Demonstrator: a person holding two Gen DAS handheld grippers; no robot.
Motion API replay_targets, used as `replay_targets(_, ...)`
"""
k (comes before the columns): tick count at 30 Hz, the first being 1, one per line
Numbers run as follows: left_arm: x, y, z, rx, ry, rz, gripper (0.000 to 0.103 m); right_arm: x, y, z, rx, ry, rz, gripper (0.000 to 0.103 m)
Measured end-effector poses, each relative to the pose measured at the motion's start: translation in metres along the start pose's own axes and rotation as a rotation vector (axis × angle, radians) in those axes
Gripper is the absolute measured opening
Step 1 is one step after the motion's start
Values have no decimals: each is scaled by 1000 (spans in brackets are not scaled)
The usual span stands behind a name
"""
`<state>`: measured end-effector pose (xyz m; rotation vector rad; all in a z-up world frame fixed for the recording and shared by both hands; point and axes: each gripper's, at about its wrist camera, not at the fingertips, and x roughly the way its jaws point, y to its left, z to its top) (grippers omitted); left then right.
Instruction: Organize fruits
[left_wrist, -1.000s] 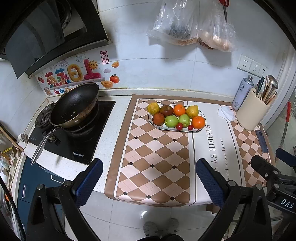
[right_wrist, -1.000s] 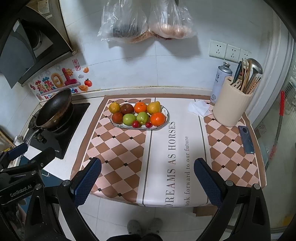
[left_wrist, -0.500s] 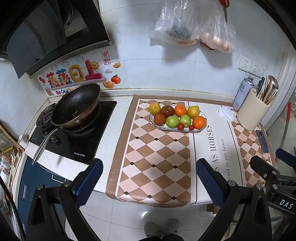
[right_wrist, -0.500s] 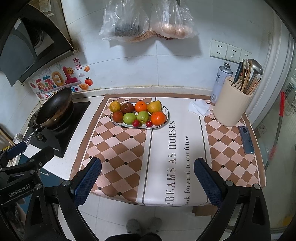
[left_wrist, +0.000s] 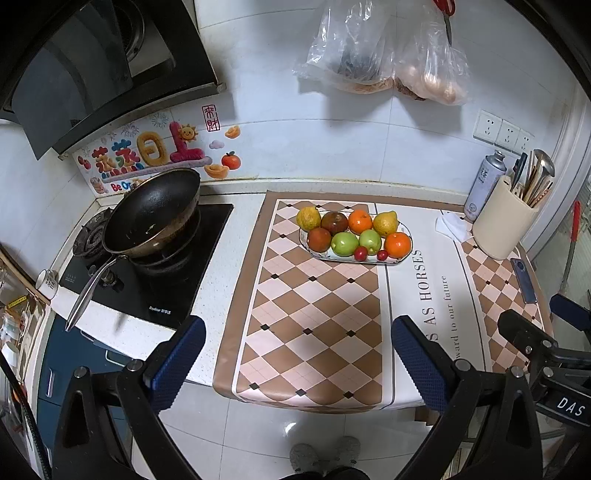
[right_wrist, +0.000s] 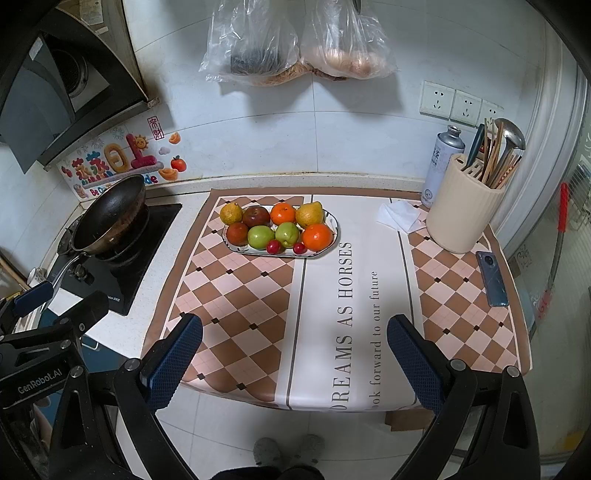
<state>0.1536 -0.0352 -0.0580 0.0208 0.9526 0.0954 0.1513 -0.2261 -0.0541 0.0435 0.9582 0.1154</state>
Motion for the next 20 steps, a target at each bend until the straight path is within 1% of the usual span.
replay_targets(15, -2, 0, -1, -6, 0, 2, 103, 1, -1, 1, -2, 5, 3, 102)
replay_targets(20, -4, 2, 0, -6, -11, 4, 103, 2, -1, 2, -3, 6, 4, 102)
